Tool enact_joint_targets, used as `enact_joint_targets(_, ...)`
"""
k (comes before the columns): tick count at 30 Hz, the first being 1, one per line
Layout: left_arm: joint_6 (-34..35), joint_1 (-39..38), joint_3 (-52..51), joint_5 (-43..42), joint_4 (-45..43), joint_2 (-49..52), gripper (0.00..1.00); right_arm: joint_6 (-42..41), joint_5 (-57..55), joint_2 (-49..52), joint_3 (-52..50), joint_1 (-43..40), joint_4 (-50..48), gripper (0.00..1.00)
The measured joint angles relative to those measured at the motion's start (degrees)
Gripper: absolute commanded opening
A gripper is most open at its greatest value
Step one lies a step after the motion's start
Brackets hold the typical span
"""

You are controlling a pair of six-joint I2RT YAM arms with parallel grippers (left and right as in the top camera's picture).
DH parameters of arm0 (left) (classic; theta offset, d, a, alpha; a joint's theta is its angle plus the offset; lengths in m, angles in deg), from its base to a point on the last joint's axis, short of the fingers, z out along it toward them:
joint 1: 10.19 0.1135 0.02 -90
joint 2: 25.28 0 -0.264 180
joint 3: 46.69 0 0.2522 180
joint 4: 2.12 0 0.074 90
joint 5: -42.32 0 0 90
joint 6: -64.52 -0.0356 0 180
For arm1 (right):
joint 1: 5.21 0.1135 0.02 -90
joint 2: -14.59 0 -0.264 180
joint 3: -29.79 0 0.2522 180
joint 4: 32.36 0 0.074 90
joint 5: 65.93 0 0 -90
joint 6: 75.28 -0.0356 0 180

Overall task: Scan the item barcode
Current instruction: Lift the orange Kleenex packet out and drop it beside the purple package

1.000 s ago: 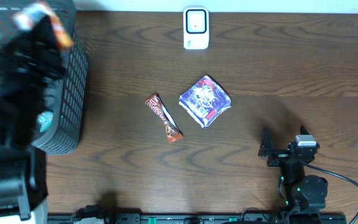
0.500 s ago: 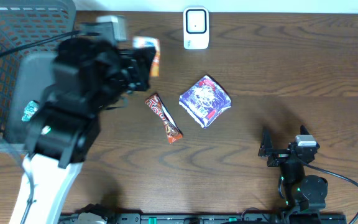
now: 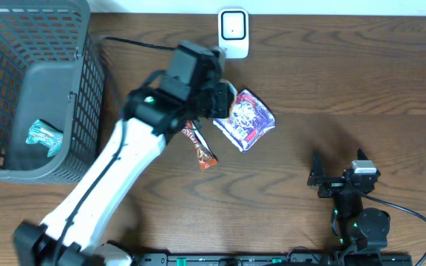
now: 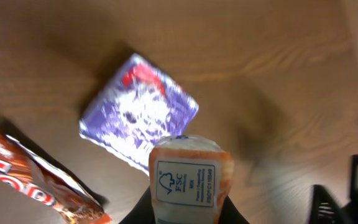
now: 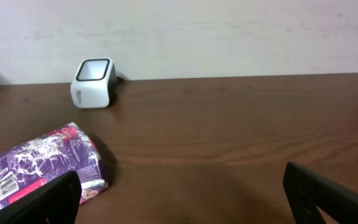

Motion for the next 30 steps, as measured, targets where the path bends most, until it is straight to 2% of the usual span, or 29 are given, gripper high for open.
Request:
enact_joint_targets(10, -0.02, -2.1, 0.0, 2.12, 0.79, 10.56, 0.08, 0.0, 0.0, 0.0, 0.0, 0.0, 0.0, 0.99)
enact_joint_targets(14, -0.02, -2.1, 0.0, 8.31, 1.44, 13.68, 0.08, 0.0, 0.0, 0.0, 0.0, 0.0, 0.0, 0.99)
enact_joint_targets(22, -0.04, -2.1, 0.0, 26.27, 0.61, 16.59, 0.08, 0.0, 0.0, 0.0, 0.0, 0.0, 0.0, 0.99)
enact_joint_targets(26, -0.02, -2.03, 0.0, 30.1, -2.62, 19.26, 0.08, 0.0, 0.0, 0.0, 0.0, 0.0, 0.0, 1.0)
enact_joint_targets(30, -0.02, -2.05, 0.0, 30.27, -4.7, 23.52, 0.11, 0.0, 0.0, 0.0, 0.0, 0.0, 0.0, 0.99)
